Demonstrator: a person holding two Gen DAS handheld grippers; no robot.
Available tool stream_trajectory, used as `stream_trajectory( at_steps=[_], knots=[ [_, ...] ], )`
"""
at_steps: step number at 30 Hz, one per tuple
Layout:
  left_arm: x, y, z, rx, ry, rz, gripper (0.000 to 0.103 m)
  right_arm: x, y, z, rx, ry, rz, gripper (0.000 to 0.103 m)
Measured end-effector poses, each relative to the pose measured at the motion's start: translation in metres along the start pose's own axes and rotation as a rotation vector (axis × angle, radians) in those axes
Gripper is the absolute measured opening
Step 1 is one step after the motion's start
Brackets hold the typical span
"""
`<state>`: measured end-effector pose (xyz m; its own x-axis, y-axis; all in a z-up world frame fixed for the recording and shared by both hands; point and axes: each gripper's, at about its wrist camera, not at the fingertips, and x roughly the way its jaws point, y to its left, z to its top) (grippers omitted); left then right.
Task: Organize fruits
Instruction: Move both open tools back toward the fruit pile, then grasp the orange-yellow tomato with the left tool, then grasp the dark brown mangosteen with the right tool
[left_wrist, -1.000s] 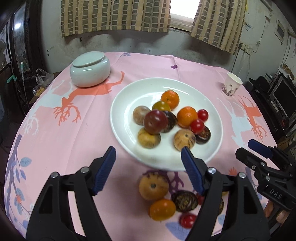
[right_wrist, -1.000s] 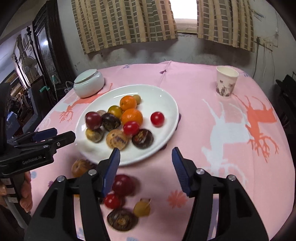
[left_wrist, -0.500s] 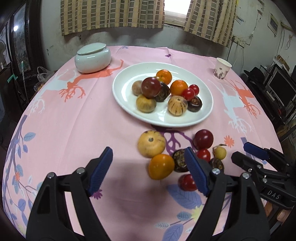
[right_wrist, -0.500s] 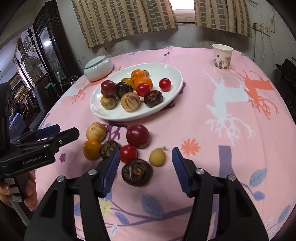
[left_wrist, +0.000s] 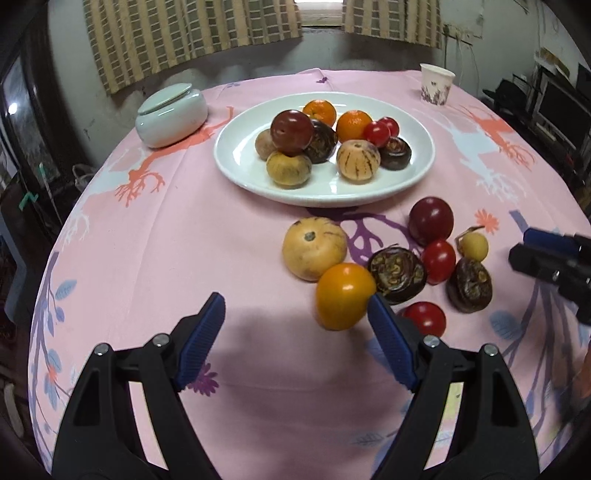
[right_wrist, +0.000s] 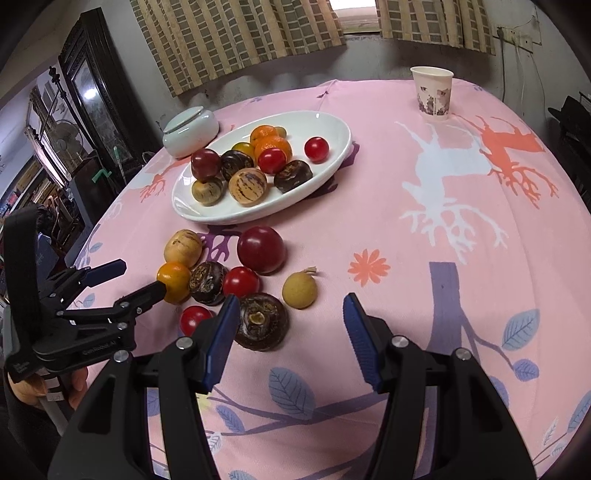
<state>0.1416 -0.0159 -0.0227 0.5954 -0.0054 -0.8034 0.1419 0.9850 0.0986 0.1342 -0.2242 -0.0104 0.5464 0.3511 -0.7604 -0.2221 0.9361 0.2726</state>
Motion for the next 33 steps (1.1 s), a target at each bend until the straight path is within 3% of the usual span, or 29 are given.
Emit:
stream_trajectory(
  at_steps=[8, 10, 12, 16, 24, 28, 33],
  knots=[
    [0.02, -0.001, 0.001, -0.038, 0.046, -0.085, 0.078, 0.004, 0.003, -0.002, -0.016, 0.016, 0.001, 0.059],
    [0.027, -0.004, -0.001, -0.029, 0.066, -0.099, 0.066, 0.005, 0.003, -0.002, -0.017, 0.019, 0.002, 0.059],
    [0.029, -0.007, -0.003, -0.021, 0.046, -0.132, 0.036, 0.007, 0.003, -0.003, -0.017, 0.025, -0.001, 0.059],
    [0.026, -0.014, -0.007, 0.021, 0.013, -0.119, 0.036, 0.012, 0.006, -0.006, -0.046, 0.04, -0.024, 0.059],
    [0.013, -0.004, -0.012, -0.014, 0.029, -0.195, 0.036, 0.026, 0.032, -0.017, -0.136, 0.063, -0.019, 0.059],
    [0.014, 0.002, -0.015, -0.023, 0.027, -0.208, 0.036, 0.037, 0.046, -0.019, -0.204, 0.081, -0.087, 0.059],
    [0.011, 0.009, -0.015, -0.051, 0.02, -0.246, 0.036, 0.05, 0.043, -0.018, -0.202, 0.106, -0.121, 0.059]
  ],
)
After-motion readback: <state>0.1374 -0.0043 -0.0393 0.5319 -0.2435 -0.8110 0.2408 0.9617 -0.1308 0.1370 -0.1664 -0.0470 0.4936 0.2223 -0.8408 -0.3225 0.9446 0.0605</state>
